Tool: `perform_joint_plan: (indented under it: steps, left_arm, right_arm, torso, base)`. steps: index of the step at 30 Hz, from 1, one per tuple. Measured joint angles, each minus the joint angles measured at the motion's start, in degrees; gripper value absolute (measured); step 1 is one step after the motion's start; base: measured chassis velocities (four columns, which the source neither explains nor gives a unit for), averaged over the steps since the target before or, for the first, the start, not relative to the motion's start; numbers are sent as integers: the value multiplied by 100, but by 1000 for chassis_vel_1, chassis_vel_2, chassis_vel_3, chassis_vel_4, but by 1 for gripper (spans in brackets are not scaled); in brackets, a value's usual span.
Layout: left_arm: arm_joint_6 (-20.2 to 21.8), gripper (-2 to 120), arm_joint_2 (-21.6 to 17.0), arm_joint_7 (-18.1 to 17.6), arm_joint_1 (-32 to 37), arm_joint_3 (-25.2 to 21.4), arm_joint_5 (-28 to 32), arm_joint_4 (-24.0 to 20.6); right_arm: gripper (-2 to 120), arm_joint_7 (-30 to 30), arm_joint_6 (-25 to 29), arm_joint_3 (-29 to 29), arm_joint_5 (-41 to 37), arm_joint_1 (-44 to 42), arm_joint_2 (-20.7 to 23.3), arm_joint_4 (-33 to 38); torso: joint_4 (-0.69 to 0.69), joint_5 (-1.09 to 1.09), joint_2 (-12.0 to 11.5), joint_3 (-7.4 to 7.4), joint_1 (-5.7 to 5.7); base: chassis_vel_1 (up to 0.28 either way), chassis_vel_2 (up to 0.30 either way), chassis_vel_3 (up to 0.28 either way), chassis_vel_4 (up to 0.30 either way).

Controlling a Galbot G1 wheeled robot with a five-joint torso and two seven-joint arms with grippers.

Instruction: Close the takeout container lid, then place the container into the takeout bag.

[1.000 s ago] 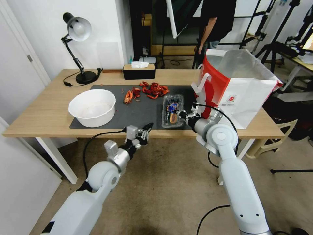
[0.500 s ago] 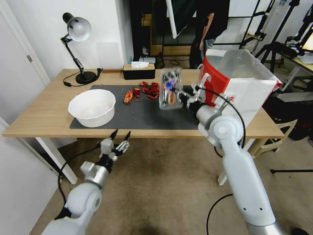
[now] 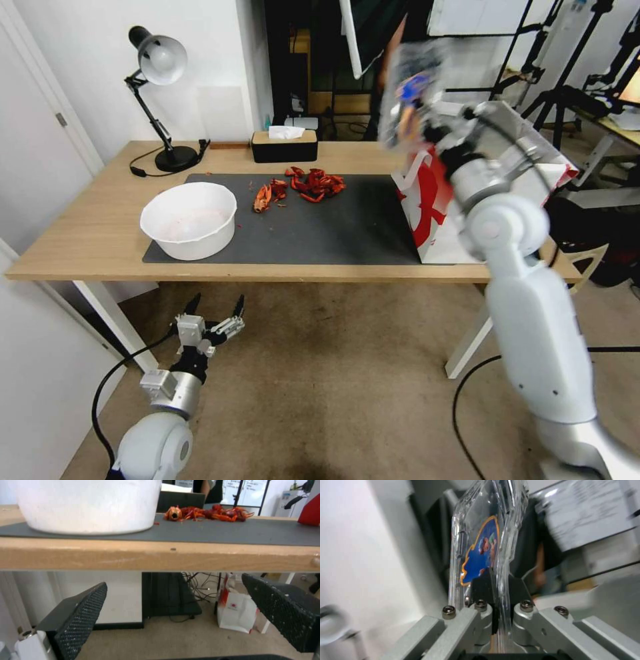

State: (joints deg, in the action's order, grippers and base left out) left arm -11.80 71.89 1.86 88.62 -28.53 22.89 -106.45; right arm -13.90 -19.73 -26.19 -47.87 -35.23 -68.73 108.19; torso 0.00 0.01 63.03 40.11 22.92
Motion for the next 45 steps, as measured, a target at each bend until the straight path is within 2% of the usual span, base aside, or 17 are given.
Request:
perform_joint_plan:
  steps: [9, 14, 18, 21, 23, 25, 26, 29, 31, 33, 34, 35, 38, 40, 41, 42, 45]
  left_arm:
    - [-47, 100, 28, 17, -49, 104, 14, 104]
    - [-39, 100, 34, 15, -112, 149, 28, 117]
    - [12, 100, 6, 4, -205, 186, 65, 138]
    - [83, 100, -37, -6, -268, 185, 116, 146]
    - [94, 100, -41, -6, -275, 185, 120, 146]
    - [156, 100, -74, -6, -382, 246, 141, 192]
    - [156, 100, -74, -6, -382, 246, 141, 192]
    - [256, 100, -96, -6, -541, 376, 162, 239]
    - [279, 100, -94, -6, -567, 415, 165, 245]
    - [306, 100, -87, -6, -588, 474, 166, 251]
    - [306, 100, -87, -6, -588, 474, 166, 251]
    - [322, 100, -84, -6, -605, 503, 166, 257]
    - [340, 100, -82, -6, -619, 515, 168, 258]
    - [348, 100, -82, -4, -616, 509, 174, 254]
    - [348, 100, -82, -4, -616, 509, 174, 254]
    - [348, 100, -82, -2, -603, 501, 181, 244]
    - [348, 100, -74, 3, -573, 495, 188, 238]
  right_arm:
    - [0, -666, -608, -571, -35, -32, 599, -101]
    - [0, -783, -776, -609, -173, -105, 627, -88]
    - [1, -1049, -1118, -618, -386, -209, 601, -9]
    - [16, -1257, -1384, -619, -653, -245, 574, 32]
    - [20, -1280, -1409, -624, -683, -252, 572, 32]
    - [31, -1335, -1469, -682, -732, -366, 576, 65]
    - [31, -1335, -1469, -682, -732, -366, 576, 65]
    - [46, -1340, -1487, -812, -737, -601, 631, 182]
    - [49, -1340, -1488, -830, -737, -648, 644, 202]
    - [59, -1327, -1464, -847, -725, -730, 662, 251]
    - [59, -1327, -1464, -847, -725, -730, 662, 251]
    - [67, -1280, -1420, -853, -718, -780, 669, 290]
    - [73, -1101, -1257, -864, -687, -843, 679, 361]
    - [84, -782, -968, -860, -582, -897, 702, 456]
    - [84, -782, -968, -860, -582, -897, 702, 456]
    - [91, -553, -803, -843, -504, -925, 724, 533]
    - [98, -207, -595, -817, -338, -970, 758, 622]
  torso:
    - [-1, 1, 0, -1, 0]
    - [0, -1, 0, 0, 0]
    - [0, -1, 0, 0, 0]
    - [1, -1, 0, 0, 0]
    - [1, -1, 0, 0, 0]
    - [3, -1, 0, 0, 0]
    - [3, -1, 0, 0, 0]
    - [-3, 0, 0, 0, 0]
    - [-3, 0, 0, 0, 0]
    - [0, -2, 0, 0, 0]
    - [0, -2, 0, 0, 0]
    - [1, -1, 0, 0, 0]
    - [0, -1, 0, 0, 0]
    - [0, 0, 0, 0, 0]
    - [0, 0, 0, 0, 0]
    - [1, -1, 0, 0, 0]
    - [1, -1, 0, 0, 0]
  base:
    - [0, 0, 0, 0]
    - [0, 0, 0, 0]
    - [0, 0, 0, 0]
    - [0, 0, 0, 0]
    - [0, 0, 0, 0]
    - [0, 0, 0, 0]
    - [0, 0, 0, 0]
    - [0, 0, 0, 0]
    - [0, 0, 0, 0]
    - [0, 0, 0, 0]
    - [0, 0, 0, 0]
    - [0, 0, 0, 0]
    - [0, 0, 0, 0]
    - [0, 0, 0, 0]
    - [0, 0, 0, 0]
    - [0, 0, 0, 0]
    - [0, 0, 0, 0]
